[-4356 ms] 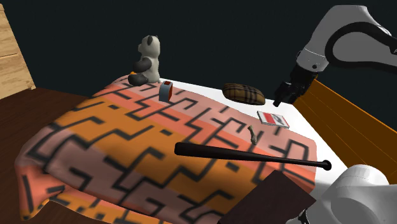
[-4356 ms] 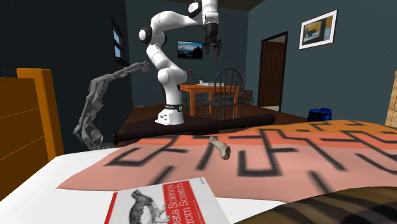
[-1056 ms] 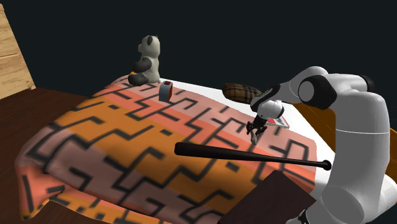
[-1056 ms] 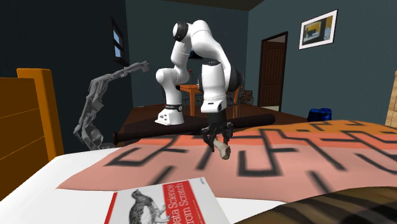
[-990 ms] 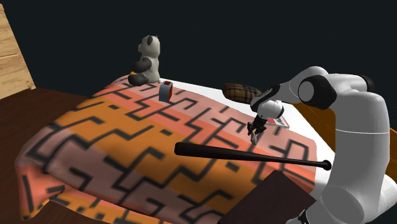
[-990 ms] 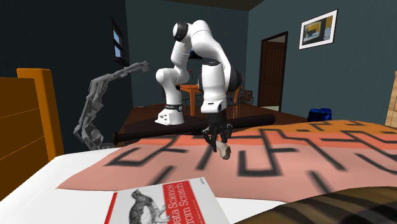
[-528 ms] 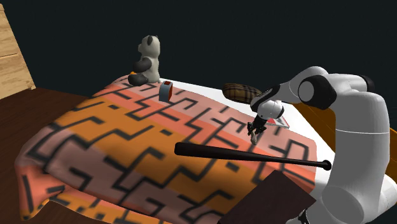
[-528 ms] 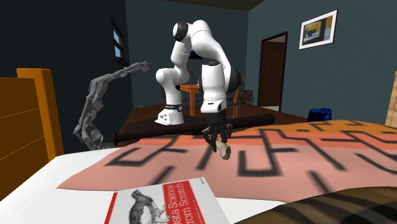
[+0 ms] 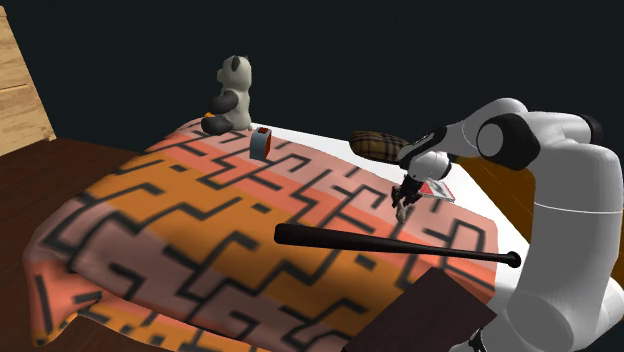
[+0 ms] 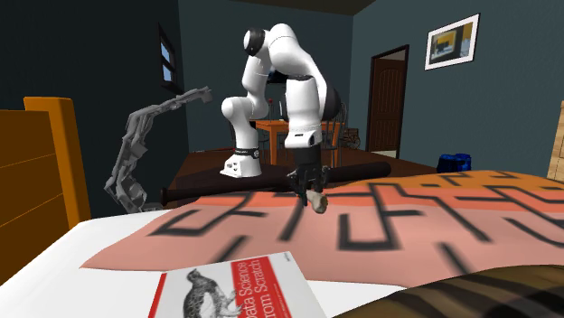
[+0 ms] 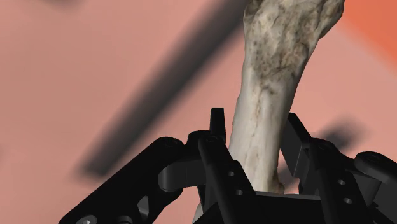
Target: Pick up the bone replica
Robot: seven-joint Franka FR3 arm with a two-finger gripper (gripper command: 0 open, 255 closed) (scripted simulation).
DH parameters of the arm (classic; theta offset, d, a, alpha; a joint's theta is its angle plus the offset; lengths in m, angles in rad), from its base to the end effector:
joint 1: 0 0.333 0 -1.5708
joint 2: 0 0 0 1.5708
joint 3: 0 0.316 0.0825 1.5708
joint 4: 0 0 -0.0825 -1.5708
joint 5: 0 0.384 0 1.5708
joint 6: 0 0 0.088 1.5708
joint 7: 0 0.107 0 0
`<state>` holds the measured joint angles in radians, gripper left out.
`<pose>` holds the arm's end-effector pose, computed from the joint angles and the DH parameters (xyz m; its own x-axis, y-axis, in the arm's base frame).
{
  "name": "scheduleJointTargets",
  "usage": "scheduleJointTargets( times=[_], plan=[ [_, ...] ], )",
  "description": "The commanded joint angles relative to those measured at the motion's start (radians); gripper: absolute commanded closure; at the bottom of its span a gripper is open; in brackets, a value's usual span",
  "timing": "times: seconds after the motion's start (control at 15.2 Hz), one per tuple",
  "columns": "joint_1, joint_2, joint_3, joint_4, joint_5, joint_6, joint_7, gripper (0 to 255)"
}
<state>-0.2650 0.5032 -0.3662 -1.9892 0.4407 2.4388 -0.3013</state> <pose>0.4954 -0.3535 0.2214 0.8085 -0.5882 0.0188 -0.5833 -0.8053 -0.1065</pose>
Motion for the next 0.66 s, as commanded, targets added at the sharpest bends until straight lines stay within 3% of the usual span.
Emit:
scheduleJointTargets(
  times=[0.0, 0.59],
  plan=[
    [0.008, -0.022, -0.009, -0.003, -0.014, -0.017, 0.013, 255],
    [0.029, -0.091, -0.038, 0.001, -0.062, -0.084, 0.05, 255]
  ],
)
